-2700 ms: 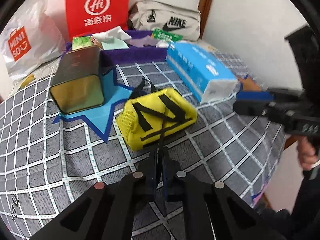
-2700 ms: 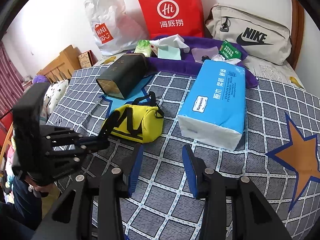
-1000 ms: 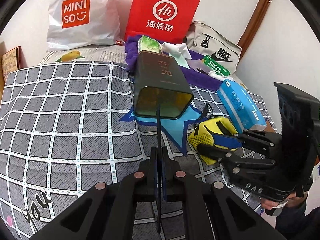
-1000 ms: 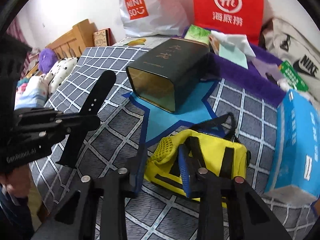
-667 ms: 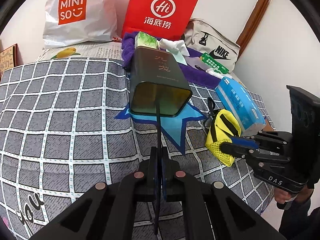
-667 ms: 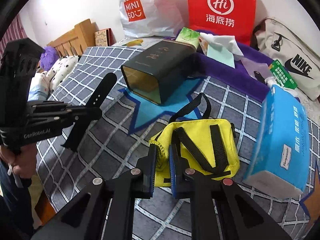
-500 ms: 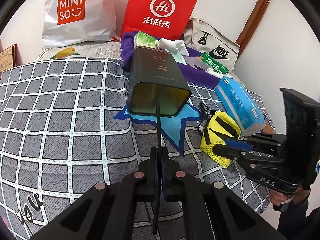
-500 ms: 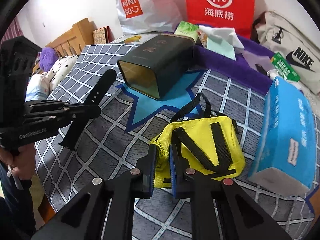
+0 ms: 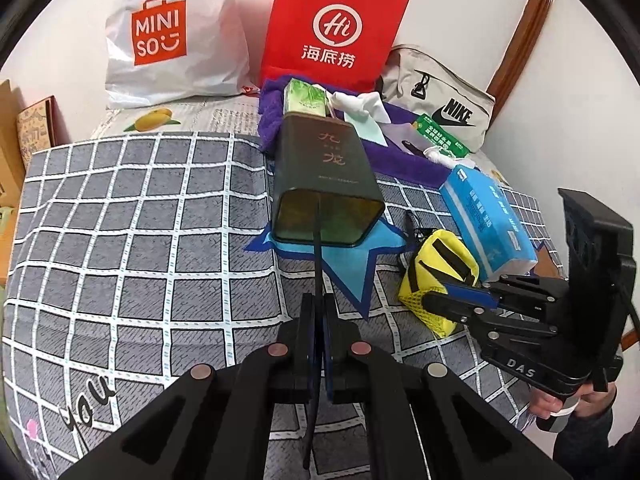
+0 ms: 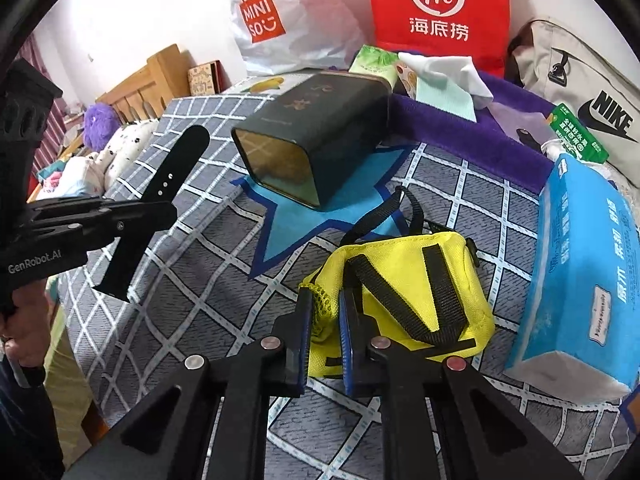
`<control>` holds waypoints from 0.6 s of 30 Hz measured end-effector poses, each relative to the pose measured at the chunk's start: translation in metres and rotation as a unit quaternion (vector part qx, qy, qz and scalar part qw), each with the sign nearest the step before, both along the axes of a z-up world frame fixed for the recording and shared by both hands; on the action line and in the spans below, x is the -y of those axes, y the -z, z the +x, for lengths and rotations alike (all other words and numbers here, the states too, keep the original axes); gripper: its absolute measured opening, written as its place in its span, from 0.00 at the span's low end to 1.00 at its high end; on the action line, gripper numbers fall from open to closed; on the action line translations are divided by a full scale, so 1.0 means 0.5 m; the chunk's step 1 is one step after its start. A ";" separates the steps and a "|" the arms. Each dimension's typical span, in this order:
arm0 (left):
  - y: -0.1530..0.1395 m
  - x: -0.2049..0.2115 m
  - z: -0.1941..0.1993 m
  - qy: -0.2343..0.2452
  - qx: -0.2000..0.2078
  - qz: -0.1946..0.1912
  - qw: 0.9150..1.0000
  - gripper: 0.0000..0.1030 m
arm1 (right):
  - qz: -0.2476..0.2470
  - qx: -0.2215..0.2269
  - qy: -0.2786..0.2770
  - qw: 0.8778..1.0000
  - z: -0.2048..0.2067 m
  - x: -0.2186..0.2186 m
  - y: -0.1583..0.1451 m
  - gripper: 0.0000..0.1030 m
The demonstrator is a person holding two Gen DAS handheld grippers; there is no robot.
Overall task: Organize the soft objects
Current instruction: 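Lift the pouch and carry it to the purple towel with both tools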
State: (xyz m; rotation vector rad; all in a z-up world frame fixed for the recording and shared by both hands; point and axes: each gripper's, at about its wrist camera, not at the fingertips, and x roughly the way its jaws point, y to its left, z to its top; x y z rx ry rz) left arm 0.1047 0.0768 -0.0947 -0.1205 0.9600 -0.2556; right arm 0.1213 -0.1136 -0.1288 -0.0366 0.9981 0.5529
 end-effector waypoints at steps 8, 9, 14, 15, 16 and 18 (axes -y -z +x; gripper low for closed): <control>-0.045 0.013 0.005 -0.017 0.011 0.020 1.000 0.04 | 0.026 0.032 -0.003 0.999 -0.007 0.025 -0.089 0.12; -0.051 0.013 0.009 -0.018 0.012 0.020 1.000 0.04 | 0.028 0.035 -0.003 0.999 -0.005 0.029 -0.097 0.12; -0.086 0.021 0.026 -0.025 0.023 0.027 0.999 0.04 | 0.032 0.057 0.005 0.998 0.015 0.045 -0.149 0.12; -0.095 0.023 0.032 -0.025 0.027 0.027 0.999 0.04 | 0.031 0.062 0.007 0.998 0.019 0.049 -0.160 0.12; -0.100 0.025 0.035 -0.025 0.029 0.028 0.999 0.04 | 0.030 0.068 0.009 0.997 0.025 0.054 -0.170 0.12; -0.112 0.028 0.044 -0.026 0.033 0.029 0.999 0.04 | 0.029 0.075 0.017 0.997 0.037 0.066 -0.184 0.12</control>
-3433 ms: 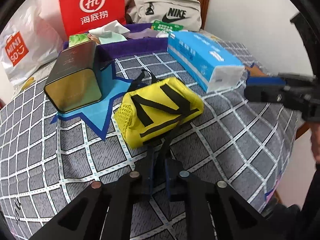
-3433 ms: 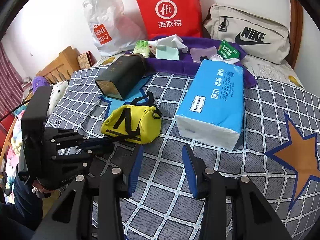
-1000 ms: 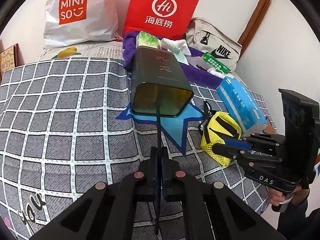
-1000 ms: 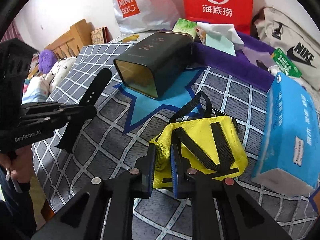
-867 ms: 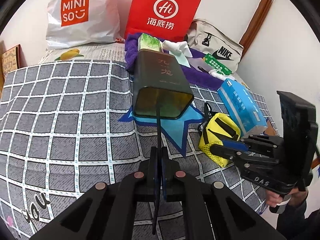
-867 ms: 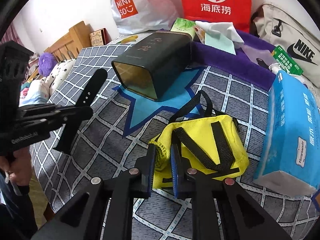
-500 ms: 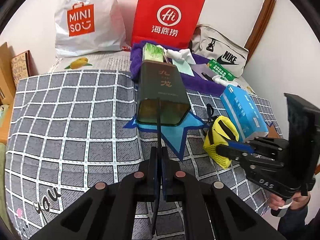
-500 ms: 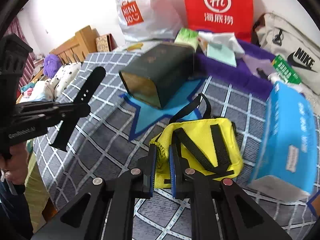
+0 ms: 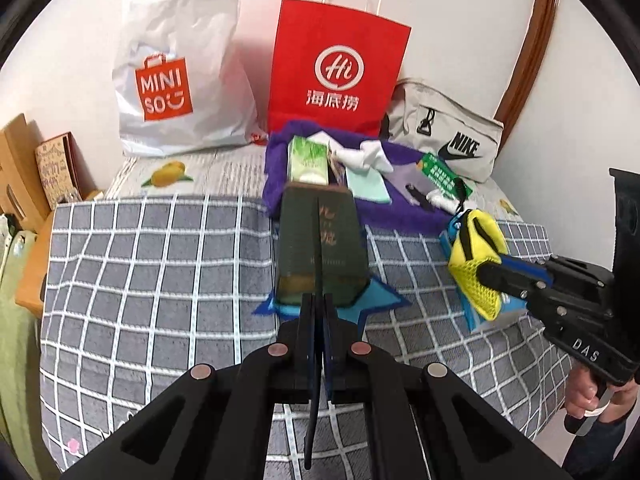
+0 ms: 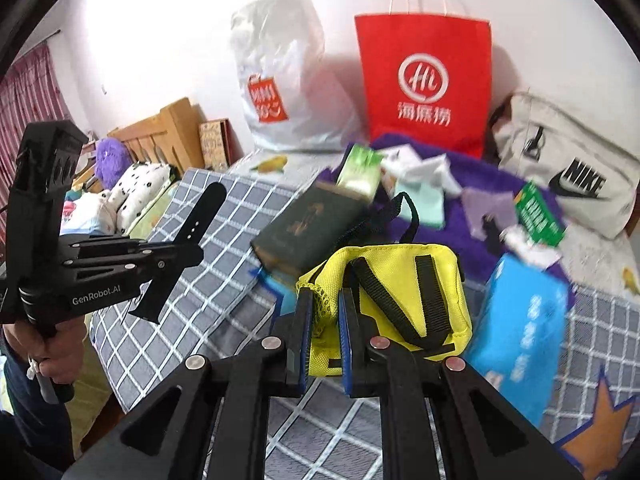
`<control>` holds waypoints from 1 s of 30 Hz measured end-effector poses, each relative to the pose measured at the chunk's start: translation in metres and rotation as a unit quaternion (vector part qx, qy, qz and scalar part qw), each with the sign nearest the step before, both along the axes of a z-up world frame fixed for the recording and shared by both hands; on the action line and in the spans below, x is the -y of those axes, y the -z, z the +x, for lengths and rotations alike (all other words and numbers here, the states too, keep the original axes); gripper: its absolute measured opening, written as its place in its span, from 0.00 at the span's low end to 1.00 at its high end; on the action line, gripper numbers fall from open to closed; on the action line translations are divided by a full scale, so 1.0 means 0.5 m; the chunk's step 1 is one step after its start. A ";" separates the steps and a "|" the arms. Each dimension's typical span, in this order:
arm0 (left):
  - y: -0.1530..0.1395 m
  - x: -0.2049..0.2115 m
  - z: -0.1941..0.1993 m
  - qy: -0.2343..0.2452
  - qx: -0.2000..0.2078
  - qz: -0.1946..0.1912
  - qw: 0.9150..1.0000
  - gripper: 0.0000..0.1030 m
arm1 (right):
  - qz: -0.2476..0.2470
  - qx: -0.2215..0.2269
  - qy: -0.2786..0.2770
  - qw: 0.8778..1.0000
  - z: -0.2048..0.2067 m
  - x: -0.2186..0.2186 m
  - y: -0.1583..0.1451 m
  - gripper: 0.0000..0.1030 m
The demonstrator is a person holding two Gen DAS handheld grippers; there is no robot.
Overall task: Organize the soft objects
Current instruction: 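Lift the pouch and carry it to the purple towel with both tools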
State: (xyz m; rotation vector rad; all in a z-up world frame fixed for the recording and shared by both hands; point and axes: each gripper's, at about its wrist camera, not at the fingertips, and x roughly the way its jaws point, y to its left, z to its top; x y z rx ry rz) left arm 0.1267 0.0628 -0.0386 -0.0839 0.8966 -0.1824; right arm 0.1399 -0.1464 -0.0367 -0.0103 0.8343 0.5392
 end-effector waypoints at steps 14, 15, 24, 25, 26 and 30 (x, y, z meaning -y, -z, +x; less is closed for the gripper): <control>-0.061 0.051 0.091 0.023 0.011 0.003 1.000 0.04 | -0.008 0.023 0.044 0.999 0.086 0.078 -0.054 0.12; -0.063 0.056 0.100 0.024 0.012 0.004 1.000 0.04 | -0.010 0.025 0.049 0.998 0.092 0.083 -0.055 0.12; -0.061 0.094 0.176 0.030 0.004 0.010 1.000 0.04 | -0.013 0.026 0.074 0.997 0.156 0.129 -0.055 0.12; -0.061 0.098 0.184 0.031 0.002 0.010 0.999 0.04 | -0.012 0.025 0.077 0.997 0.163 0.134 -0.055 0.12; -0.060 0.100 0.190 0.032 0.001 0.010 0.999 0.04 | -0.012 0.026 0.080 0.996 0.171 0.139 -0.055 0.12; -0.059 0.114 0.223 0.038 -0.002 0.010 0.999 0.04 | -0.015 0.028 0.092 0.995 0.195 0.150 -0.054 0.12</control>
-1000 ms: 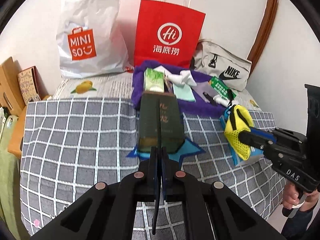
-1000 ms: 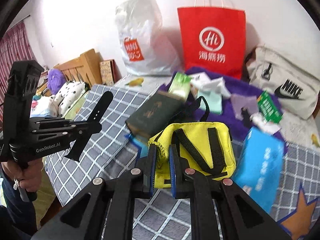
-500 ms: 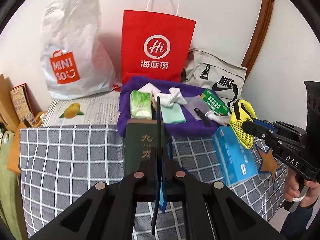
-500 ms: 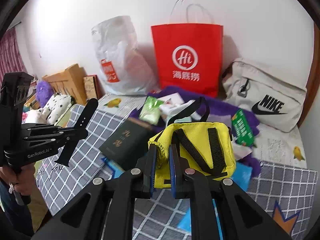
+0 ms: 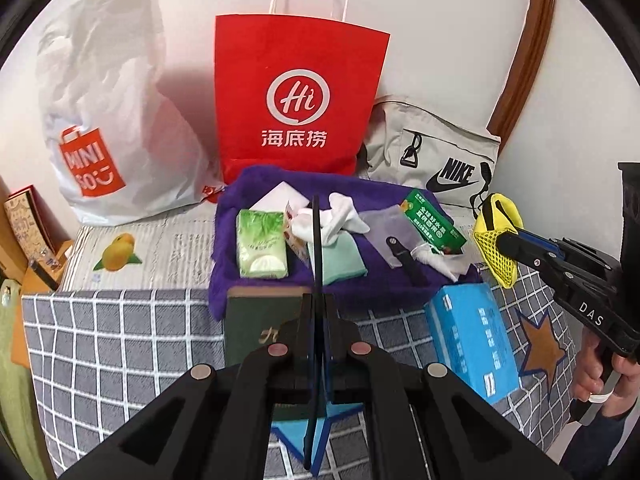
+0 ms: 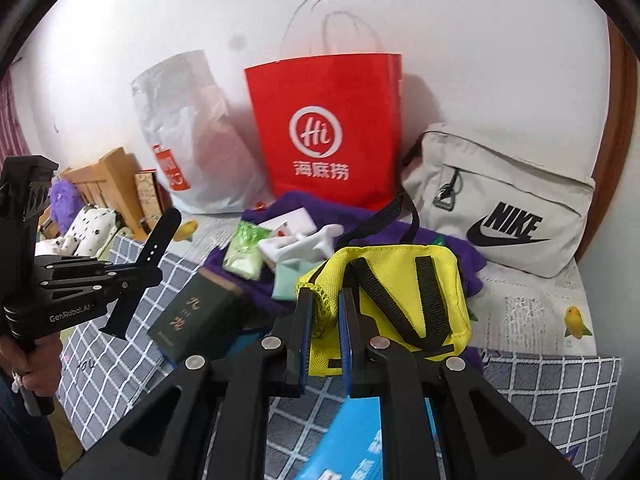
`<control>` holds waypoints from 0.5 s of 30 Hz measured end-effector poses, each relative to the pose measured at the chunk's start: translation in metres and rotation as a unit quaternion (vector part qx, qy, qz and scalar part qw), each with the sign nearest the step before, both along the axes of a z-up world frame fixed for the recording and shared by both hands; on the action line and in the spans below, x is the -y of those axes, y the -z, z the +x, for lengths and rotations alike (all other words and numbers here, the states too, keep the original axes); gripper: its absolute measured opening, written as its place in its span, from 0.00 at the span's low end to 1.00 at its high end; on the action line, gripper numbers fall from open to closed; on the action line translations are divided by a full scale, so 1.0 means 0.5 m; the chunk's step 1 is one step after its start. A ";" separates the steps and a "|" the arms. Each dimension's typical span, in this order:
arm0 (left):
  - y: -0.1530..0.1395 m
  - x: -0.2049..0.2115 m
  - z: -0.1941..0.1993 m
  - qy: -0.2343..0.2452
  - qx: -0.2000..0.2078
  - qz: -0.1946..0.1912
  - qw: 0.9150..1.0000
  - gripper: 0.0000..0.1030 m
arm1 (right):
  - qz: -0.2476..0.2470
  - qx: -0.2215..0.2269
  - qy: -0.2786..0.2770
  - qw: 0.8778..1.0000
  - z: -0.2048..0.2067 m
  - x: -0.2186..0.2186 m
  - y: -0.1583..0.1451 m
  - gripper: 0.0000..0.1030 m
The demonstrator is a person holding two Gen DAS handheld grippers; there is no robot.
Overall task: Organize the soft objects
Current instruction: 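Lift the pouch and carry it to the purple towel with both tools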
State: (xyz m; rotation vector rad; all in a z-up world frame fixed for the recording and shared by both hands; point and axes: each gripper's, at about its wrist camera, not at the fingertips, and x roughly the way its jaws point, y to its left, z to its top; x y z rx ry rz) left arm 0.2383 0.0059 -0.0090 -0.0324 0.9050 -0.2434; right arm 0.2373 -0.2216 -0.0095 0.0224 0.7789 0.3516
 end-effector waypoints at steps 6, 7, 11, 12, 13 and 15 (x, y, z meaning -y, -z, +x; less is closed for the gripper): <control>0.014 0.012 0.047 0.000 -0.008 -0.003 1.000 0.04 | 0.001 -0.008 0.008 1.000 0.050 0.018 0.014 0.12; 0.017 0.014 0.055 0.000 -0.010 -0.004 1.000 0.04 | 0.002 -0.009 0.010 1.000 0.058 0.020 0.017 0.12; 0.030 0.020 0.083 0.001 -0.017 -0.004 1.000 0.04 | 0.005 -0.015 0.015 1.000 0.087 0.027 0.031 0.12; 0.032 0.021 0.091 0.002 -0.019 -0.005 1.000 0.04 | 0.007 -0.017 0.015 1.000 0.094 0.028 0.034 0.12; 0.034 0.021 0.099 0.003 -0.020 -0.006 1.000 0.04 | 0.008 -0.018 0.016 1.000 0.103 0.028 0.039 0.12; 0.039 0.023 0.114 0.006 -0.023 -0.010 1.000 0.04 | 0.007 -0.022 0.017 1.000 0.116 0.028 0.046 0.12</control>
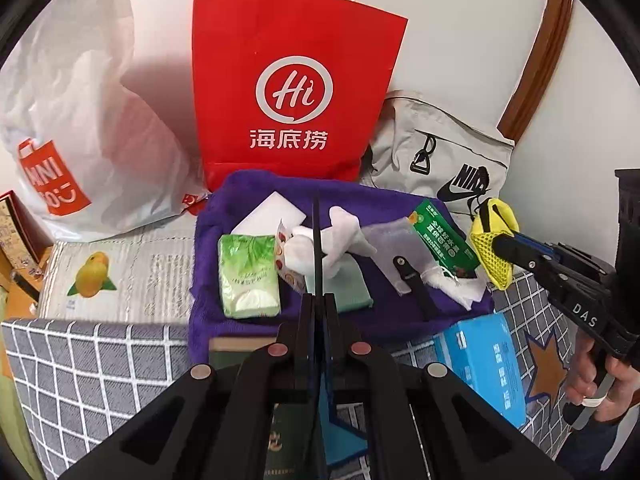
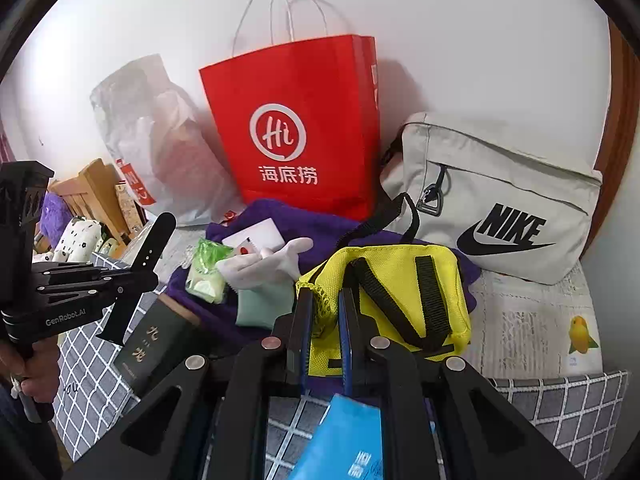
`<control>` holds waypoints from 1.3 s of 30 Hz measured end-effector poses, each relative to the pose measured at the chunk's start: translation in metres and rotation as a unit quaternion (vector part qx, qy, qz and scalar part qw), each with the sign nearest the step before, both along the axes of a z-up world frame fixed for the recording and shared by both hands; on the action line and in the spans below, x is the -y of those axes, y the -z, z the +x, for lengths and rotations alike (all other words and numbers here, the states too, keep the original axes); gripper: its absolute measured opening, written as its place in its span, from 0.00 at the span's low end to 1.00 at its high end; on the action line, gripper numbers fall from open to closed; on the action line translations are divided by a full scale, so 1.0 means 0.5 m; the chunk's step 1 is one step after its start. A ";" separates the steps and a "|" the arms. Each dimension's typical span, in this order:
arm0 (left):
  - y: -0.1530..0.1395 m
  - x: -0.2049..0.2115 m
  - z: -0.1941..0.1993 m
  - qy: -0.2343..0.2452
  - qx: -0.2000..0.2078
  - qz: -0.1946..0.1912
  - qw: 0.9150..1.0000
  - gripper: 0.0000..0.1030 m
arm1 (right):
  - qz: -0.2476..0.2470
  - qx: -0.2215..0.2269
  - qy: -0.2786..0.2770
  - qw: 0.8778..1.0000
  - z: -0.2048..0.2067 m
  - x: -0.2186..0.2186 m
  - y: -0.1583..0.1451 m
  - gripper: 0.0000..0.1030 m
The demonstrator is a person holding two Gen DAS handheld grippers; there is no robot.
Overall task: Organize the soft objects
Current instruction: 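Lift the pouch and carry it to the purple towel with both tools, then lower the pouch onto the towel and open both tools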
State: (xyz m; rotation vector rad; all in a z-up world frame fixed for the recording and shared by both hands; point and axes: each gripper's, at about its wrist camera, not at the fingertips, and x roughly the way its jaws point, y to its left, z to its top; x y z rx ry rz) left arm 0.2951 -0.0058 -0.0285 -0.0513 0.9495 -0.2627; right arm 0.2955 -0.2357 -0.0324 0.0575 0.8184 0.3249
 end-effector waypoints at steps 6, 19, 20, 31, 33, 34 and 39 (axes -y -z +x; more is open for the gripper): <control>0.013 0.006 0.050 0.006 -0.008 -0.008 1.000 0.04 | 0.000 -0.009 -0.003 1.000 0.041 -0.009 0.020 0.12; 0.025 0.043 0.136 0.022 -0.014 -0.017 0.999 0.04 | -0.002 -0.025 -0.011 1.000 0.111 -0.024 0.053 0.12; 0.027 0.046 0.141 0.024 -0.015 -0.018 0.999 0.04 | -0.001 -0.028 -0.012 1.000 0.115 -0.025 0.057 0.12; 0.094 0.070 0.201 0.029 -0.049 -0.023 0.998 0.04 | 0.005 -0.069 -0.021 0.997 0.160 -0.028 0.120 0.12; 0.103 0.074 0.208 0.030 -0.053 -0.023 0.998 0.04 | 0.008 -0.076 -0.024 0.997 0.166 -0.029 0.129 0.12; 0.108 0.076 0.212 0.029 -0.056 -0.023 0.998 0.04 | 0.006 -0.078 -0.025 0.997 0.170 -0.030 0.133 0.12; 0.130 0.079 0.227 0.029 -0.066 -0.024 0.997 0.04 | 0.009 -0.101 -0.038 0.994 0.184 -0.044 0.156 0.13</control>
